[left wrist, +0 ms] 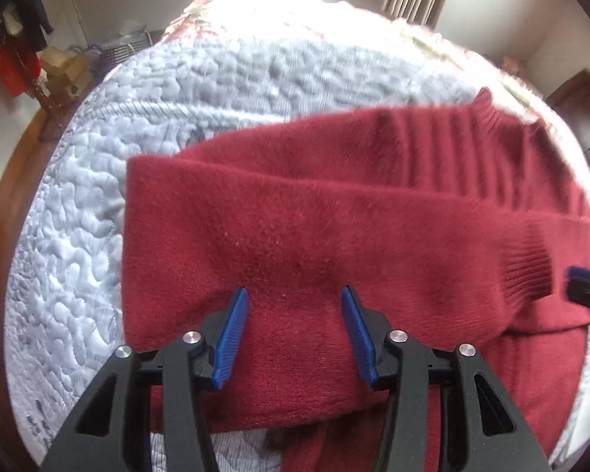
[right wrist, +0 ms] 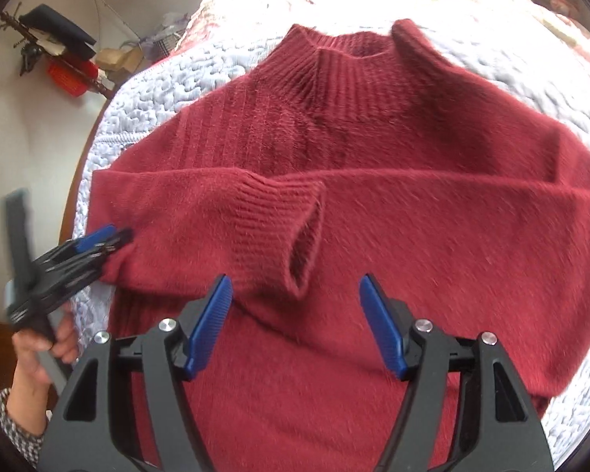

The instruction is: Fold small clothes

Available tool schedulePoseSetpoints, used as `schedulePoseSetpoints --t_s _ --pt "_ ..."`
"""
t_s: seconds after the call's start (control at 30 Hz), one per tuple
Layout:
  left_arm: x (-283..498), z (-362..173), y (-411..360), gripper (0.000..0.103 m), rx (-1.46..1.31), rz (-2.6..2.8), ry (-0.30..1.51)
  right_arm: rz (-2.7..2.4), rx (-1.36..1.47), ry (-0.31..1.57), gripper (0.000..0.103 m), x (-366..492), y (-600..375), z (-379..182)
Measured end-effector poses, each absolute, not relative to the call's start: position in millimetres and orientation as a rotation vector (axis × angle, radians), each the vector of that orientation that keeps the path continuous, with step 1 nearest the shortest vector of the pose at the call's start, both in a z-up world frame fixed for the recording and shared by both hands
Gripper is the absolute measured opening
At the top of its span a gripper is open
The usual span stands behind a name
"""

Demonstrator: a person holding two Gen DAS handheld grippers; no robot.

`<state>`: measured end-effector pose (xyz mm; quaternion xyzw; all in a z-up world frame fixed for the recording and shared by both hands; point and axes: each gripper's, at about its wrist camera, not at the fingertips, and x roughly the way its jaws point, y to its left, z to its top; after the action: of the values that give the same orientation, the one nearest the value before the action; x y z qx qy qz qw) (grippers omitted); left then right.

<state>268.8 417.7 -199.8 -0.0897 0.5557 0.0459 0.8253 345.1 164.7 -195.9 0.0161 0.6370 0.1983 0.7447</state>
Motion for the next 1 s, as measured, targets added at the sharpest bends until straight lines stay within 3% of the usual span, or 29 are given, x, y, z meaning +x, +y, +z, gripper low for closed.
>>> schedulePoseSetpoints --t_s 0.2,0.27,0.33,0.37,0.7,1.0 --pt "247 -171 448 0.056 -0.21 0.178 1.101 0.415 0.045 1.455 0.065 365 172 -219" --pt "243 -167 460 0.057 -0.212 0.211 1.093 0.43 0.047 1.446 0.05 366 175 -219" --pt "244 -165 466 0.057 -0.213 0.235 1.09 0.459 0.045 1.441 0.016 366 176 -220" --pt "244 -165 469 0.057 -0.219 0.254 1.089 0.481 0.057 1.44 0.006 365 177 -220" --pt "257 -158 468 0.057 -0.26 0.289 1.069 0.561 0.157 1.235 0.006 341 108 -135" --pt "288 -175 402 0.057 -0.122 0.228 1.115 0.392 0.196 1.217 0.006 330 13 -131"
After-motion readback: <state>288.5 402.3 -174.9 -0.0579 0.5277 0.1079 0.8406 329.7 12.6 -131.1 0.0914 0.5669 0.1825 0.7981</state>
